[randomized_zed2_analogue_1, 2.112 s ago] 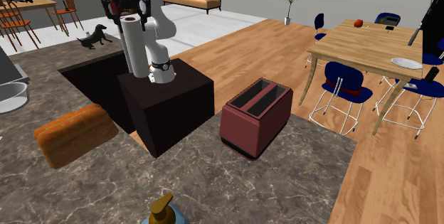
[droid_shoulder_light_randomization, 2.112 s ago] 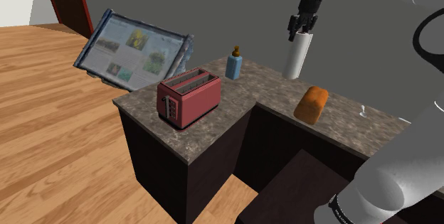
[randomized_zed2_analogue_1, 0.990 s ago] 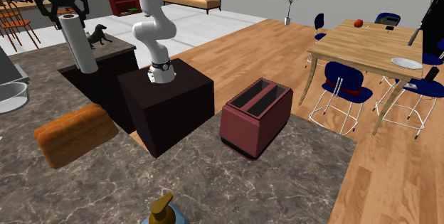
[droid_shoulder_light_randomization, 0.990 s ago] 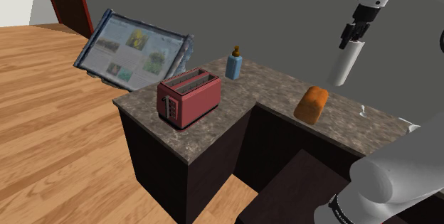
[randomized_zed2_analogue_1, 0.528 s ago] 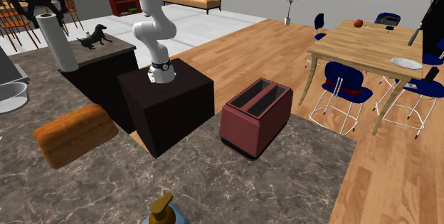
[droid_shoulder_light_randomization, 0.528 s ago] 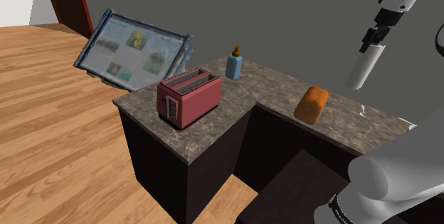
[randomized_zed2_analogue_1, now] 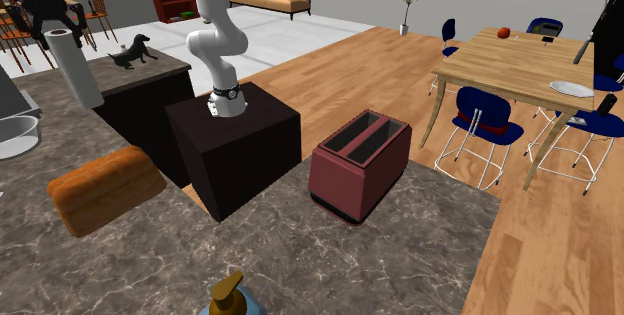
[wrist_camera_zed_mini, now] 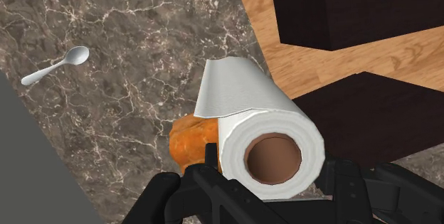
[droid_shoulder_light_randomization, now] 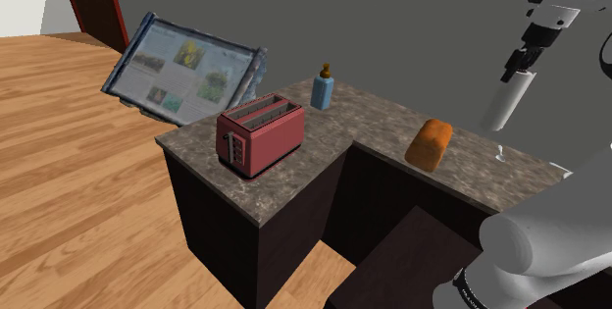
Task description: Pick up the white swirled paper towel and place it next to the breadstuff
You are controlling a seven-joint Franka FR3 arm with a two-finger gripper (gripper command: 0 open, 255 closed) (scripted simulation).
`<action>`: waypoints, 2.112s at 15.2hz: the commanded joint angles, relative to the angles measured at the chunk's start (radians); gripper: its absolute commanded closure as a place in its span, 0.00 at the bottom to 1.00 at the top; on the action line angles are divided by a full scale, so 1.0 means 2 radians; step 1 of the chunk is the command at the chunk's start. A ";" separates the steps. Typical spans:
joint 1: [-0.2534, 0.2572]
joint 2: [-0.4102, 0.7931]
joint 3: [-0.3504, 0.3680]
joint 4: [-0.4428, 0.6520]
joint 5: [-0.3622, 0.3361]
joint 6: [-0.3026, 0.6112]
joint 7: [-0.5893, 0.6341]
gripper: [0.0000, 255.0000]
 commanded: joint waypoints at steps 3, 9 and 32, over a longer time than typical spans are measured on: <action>0.000 -0.006 0.001 -0.034 -0.003 0.029 0.003 1.00; 0.000 -0.012 0.001 -0.081 -0.007 0.070 0.005 1.00; -0.003 0.007 -0.006 -0.218 0.002 0.224 -0.003 1.00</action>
